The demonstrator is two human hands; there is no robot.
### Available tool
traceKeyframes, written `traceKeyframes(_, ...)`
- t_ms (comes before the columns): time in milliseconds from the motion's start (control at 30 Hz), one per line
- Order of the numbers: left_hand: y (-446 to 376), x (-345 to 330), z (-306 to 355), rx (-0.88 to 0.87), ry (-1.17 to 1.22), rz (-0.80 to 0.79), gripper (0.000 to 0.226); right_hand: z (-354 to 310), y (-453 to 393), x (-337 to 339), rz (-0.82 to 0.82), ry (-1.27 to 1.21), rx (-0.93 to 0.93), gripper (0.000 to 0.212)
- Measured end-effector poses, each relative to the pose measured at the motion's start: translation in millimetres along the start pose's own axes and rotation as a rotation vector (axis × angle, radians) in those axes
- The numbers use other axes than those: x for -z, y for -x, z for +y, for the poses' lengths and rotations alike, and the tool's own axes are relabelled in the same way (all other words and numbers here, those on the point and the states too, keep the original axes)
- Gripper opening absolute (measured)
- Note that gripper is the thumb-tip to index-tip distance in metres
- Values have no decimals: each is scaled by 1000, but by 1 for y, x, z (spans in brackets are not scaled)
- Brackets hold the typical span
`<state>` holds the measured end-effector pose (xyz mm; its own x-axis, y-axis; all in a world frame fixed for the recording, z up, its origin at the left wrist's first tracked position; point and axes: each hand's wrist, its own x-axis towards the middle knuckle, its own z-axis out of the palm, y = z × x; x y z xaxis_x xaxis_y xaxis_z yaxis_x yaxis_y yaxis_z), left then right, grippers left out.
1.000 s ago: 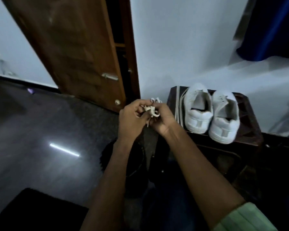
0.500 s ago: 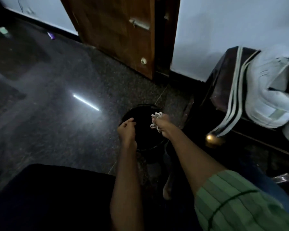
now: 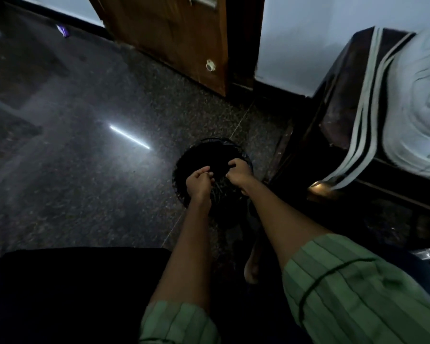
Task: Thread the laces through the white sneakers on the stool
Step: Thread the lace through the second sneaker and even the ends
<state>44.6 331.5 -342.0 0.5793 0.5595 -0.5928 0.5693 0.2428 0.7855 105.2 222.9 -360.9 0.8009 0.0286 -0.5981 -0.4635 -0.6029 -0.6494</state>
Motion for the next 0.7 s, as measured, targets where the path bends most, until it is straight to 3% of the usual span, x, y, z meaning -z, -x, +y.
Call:
traceKeyframes(200, 58, -12, 30, -64, -67, -104, 27, -15, 36, 28, 57, -10, 82, 36)
traceKeyframes(400, 130, -26, 108, -181, 70, -191, 30, -74, 132, 101, 98, -568, 116, 22)
traceKeyframes(533, 198, -45, 155, -342, 150, -288, 25, -104, 199, 156, 173, -663, 297, 22)
traceKeyframes(700, 262, -74, 192, -487, 87, -433, 18, -110, 260, 225, 421, -630, 427, 22)
